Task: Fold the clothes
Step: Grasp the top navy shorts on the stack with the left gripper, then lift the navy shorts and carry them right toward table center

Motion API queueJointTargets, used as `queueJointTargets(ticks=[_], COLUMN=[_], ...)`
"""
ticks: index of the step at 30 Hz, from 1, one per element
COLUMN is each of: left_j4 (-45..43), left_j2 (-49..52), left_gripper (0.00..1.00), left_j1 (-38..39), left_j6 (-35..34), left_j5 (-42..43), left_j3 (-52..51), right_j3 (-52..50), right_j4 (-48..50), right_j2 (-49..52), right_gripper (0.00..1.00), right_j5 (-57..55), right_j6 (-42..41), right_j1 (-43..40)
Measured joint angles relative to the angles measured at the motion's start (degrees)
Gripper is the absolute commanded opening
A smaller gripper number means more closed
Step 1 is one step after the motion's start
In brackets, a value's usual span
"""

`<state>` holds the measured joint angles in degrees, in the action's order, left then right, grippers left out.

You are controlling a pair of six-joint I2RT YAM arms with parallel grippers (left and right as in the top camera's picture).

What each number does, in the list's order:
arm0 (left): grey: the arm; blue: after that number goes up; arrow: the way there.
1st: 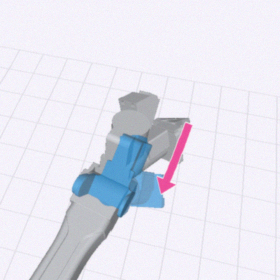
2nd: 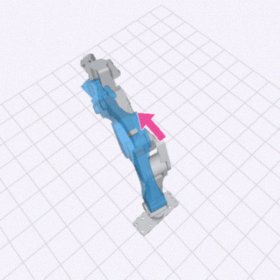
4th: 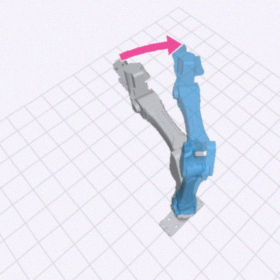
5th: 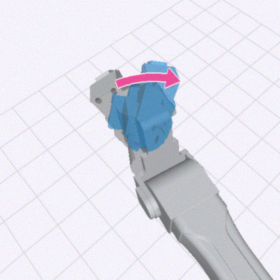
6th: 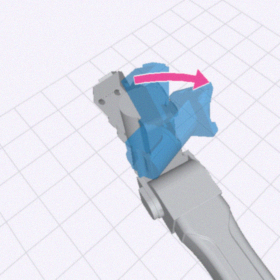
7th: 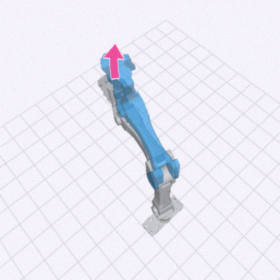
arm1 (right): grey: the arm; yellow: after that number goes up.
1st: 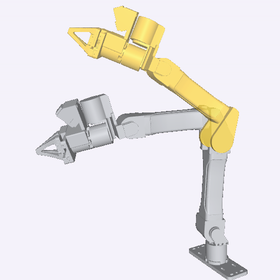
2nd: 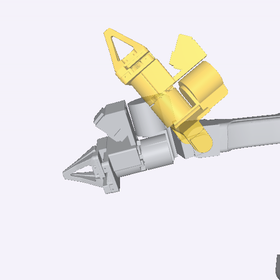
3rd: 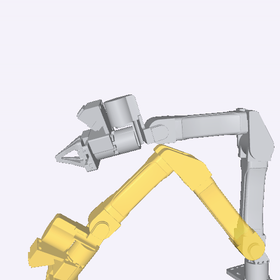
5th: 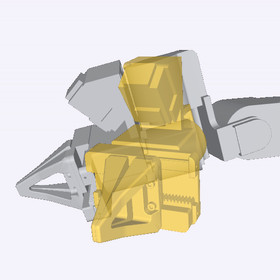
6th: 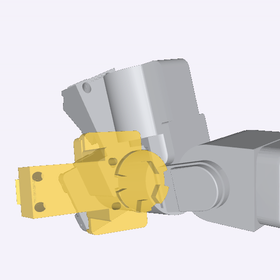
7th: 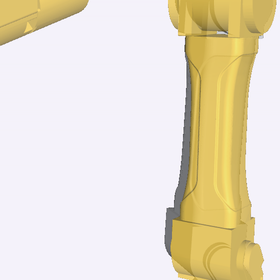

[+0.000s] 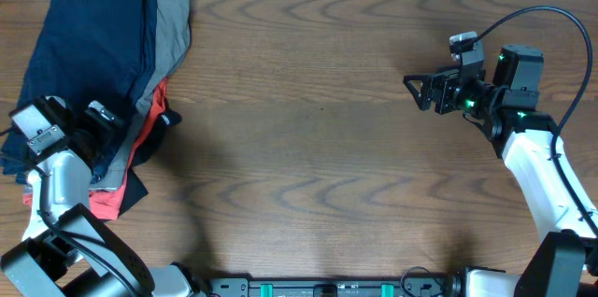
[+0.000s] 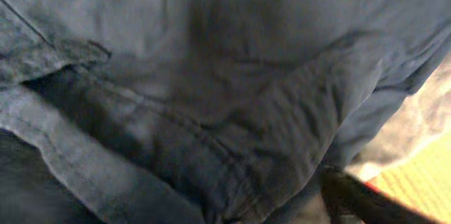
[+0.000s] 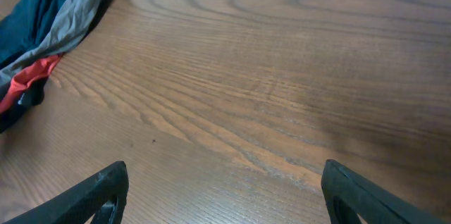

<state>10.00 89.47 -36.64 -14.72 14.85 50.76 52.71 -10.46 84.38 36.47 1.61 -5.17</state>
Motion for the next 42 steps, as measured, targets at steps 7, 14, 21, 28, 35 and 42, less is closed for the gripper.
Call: queueJointTargets(ticks=[7,14,21,28,35,42], left_j4=[-2.23,-2.19,-3.02,-9.57,-26.82,-37.48], left_j2=[0.0,-3.63,-16.22,-19.32,-9.53,-2.45], left_gripper=[0.06,0.06,0.06,0.06,0.06,0.06], left_j1=[-0.13,1.44,15.72,41.72,61.09,67.65], left_j6=[-1.29,-1.6,-1.81,-1.92,-2.71,-4.72], left_j5=[4.17,10.4,12.7,7.32,-0.76,-3.93], left_j3=[0.0,0.0,0.0,0.0,-0.07,2.36], right_j3=[0.0,0.0,0.83,4.7,6.45,6.45], right_j4=[-0.04,0.55,1.01,-3.65,-12.15,-21.46], right_j2=[0.0,0.0,-0.04,-4.39,-10.34,-10.14], right_gripper=[0.81,0.67,0.62,0.64,0.65,0.71], right_j5=[-0.02,-0.07,-0.04,-0.07,-0.13,-0.13], right_j6=[0.0,-0.07,-0.96,-1.4,-1.38,-0.35], right_j1=[0.0,0.0,-0.15,-4.17,-7.56,-7.06])
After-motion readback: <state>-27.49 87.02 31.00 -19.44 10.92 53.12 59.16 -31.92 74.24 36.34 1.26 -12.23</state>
